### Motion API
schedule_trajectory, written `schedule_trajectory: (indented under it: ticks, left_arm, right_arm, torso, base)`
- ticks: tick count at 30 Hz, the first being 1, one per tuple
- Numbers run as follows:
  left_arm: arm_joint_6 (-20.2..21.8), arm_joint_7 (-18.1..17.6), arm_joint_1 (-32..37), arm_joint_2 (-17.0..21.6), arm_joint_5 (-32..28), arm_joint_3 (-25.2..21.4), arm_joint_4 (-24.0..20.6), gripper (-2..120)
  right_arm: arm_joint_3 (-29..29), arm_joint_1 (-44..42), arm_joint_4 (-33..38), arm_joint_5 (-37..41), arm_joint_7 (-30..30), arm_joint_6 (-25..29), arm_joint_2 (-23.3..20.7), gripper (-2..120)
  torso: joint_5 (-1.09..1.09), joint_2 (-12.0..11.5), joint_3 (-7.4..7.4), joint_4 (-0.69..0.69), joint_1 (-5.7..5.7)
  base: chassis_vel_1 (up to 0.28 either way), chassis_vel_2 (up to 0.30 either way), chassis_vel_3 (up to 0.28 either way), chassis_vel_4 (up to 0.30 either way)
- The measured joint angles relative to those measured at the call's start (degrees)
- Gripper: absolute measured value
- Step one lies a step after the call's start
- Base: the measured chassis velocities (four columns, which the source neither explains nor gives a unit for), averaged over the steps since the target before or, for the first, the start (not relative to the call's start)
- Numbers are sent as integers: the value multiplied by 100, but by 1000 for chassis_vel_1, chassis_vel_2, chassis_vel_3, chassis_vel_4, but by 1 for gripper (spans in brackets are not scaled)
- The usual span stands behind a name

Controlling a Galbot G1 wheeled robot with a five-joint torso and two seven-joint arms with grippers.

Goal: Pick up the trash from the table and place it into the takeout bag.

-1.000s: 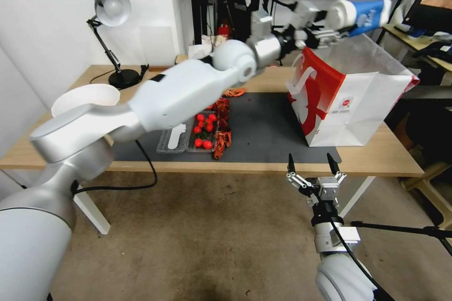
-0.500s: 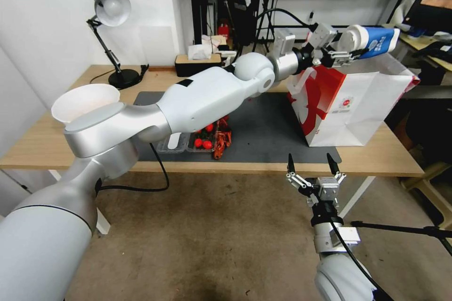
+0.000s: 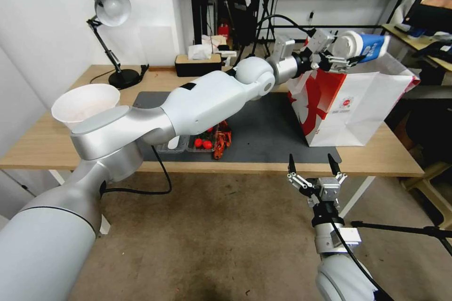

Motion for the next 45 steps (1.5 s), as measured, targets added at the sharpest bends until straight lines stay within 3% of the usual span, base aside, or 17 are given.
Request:
schedule_trajectory:
  ticks: [8, 15, 18, 19, 22, 23, 25, 32, 39, 45]
  left_arm:
    - [-1, -5, 24, -19, 6, -76, 50, 100]
    - [10, -262, 152, 86, -2, -758, -139, 100]
    - [105, -508, 374, 650, -40, -1244, -667, 100]
    - [105, -508, 374, 650, -40, -1244, -667, 100]
    - [184, -742, 783, 1588, -30, -1633, -1366, 100]
    - [184, -742, 783, 1588, -30, -1633, -1366, 100]
    - [209, -832, 1028, 2090, -11, -1797, -1682, 100]
    - [214, -871, 1630, 2834, 73, -2174, -2235, 100]
    - [215, -916, 2657, 3769, 222, -2905, -2883, 100]
    - [215, -925, 3213, 4154, 317, -3333, -3178, 100]
  right_arm:
    - [20, 3, 16, 3, 10, 2, -12, 100]
    - [27, 1, 19, 8, 16, 2, -10, 100]
    - [24, 18, 19, 8, 16, -4, -10, 100]
    - [24, 18, 19, 8, 16, -4, -10, 100]
    - [12, 26, 35, 7, 15, -26, -16, 100]
    - [12, 26, 35, 7, 15, -26, -16, 100]
    - [6, 26, 46, 5, 13, -41, -24, 100]
    - [-6, 25, 71, 1, 12, -53, -56, 100]
    - [-14, 24, 79, 1, 12, -56, -94, 100]
    - [-37, 25, 74, -1, 12, -56, -93, 100]
  torso:
    - [0, 0, 0, 0, 0]
    - [0, 0, 0, -2, 0]
    - [-2, 0, 0, 0, 0]
    - [-2, 0, 0, 0, 0]
    - [-4, 0, 0, 1, 0]
    - [-4, 0, 0, 1, 0]
    - [-4, 0, 0, 2, 0]
    - [-2, 1, -1, -1, 0]
    - [-3, 0, 0, 2, 0]
    - [-1, 1, -1, 0, 0]
  base:
    - [0, 0, 0, 0]
    - [0, 0, 0, 0]
    - [0, 0, 0, 0]
    - [0, 0, 0, 0]
    - [0, 0, 0, 0]
    - [0, 0, 0, 0]
    - [0, 0, 0, 0]
    - [0, 0, 0, 0]
    - [0, 0, 0, 0]
    - [0, 0, 0, 0]
